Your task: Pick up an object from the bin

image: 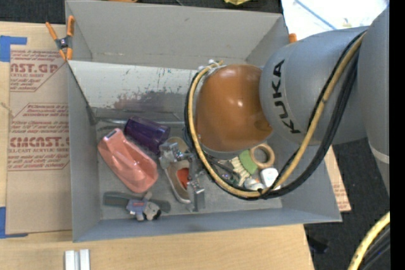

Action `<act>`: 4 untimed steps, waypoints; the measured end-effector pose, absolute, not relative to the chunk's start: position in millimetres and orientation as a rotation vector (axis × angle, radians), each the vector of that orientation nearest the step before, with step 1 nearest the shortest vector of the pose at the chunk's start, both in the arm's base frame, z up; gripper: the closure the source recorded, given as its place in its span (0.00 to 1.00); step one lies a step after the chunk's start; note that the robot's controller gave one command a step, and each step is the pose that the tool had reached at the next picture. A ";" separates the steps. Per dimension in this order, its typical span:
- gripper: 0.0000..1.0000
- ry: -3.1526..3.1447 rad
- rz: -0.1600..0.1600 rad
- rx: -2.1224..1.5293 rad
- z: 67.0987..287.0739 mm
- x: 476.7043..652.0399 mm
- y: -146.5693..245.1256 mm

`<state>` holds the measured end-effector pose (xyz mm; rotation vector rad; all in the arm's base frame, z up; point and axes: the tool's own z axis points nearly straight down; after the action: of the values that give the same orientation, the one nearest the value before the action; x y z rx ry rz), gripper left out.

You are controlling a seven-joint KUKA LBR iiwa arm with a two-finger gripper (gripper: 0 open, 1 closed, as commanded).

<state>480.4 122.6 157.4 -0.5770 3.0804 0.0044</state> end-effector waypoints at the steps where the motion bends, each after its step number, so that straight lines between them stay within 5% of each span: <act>1: 0.00 2.819 0.004 -1.386 99.6 507.0 75.6; 2: 0.00 2.934 0.007 -1.107 70.1 521.2 98.3; 3: 1.00 2.796 0.006 -1.412 73.3 518.3 74.4; 4: 1.00 2.797 0.006 -1.413 73.2 518.0 74.2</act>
Offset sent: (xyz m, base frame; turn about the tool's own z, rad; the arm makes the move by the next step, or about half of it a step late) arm 0.0412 -0.0263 -0.0874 -0.3500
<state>518.0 74.2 73.2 -1.4127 2.7968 0.0062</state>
